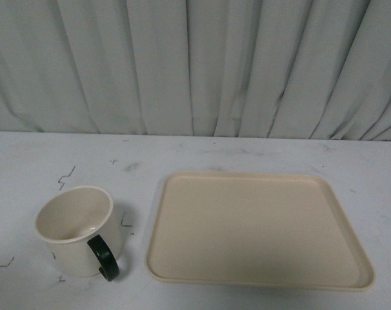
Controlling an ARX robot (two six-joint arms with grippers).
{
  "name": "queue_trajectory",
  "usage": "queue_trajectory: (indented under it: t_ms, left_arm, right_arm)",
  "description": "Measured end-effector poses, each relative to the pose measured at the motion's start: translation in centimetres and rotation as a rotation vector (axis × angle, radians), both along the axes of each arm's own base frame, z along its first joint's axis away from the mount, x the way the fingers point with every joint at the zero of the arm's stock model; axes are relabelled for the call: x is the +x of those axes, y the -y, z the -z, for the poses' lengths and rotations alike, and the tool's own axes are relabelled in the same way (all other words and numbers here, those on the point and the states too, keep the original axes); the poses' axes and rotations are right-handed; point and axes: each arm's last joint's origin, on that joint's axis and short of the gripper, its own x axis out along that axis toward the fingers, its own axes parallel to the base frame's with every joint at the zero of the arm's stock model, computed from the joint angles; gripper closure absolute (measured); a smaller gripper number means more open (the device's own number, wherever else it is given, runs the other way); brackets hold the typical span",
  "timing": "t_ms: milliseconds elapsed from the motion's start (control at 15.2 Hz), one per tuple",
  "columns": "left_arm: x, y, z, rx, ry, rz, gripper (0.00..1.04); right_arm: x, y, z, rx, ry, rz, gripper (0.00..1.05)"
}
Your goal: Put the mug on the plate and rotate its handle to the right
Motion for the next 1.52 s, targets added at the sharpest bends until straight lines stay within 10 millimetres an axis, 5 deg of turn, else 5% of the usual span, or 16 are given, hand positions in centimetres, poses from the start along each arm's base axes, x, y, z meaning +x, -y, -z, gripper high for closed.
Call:
queue_trajectory:
  t_ms: [1318,1516]
  left_arm:
    - [0.0,0.0,0.0,0.0,0.0,0.0,0.07]
    - [2.2,1.9,-2.8,0.015,0.071,0.18,0.07]
  right_arm:
    - [0.0,0.0,0.0,0.0,0.001,0.0,0.06]
    - [0.0,0.0,0.0,0.0,0.0,0.0,0.06]
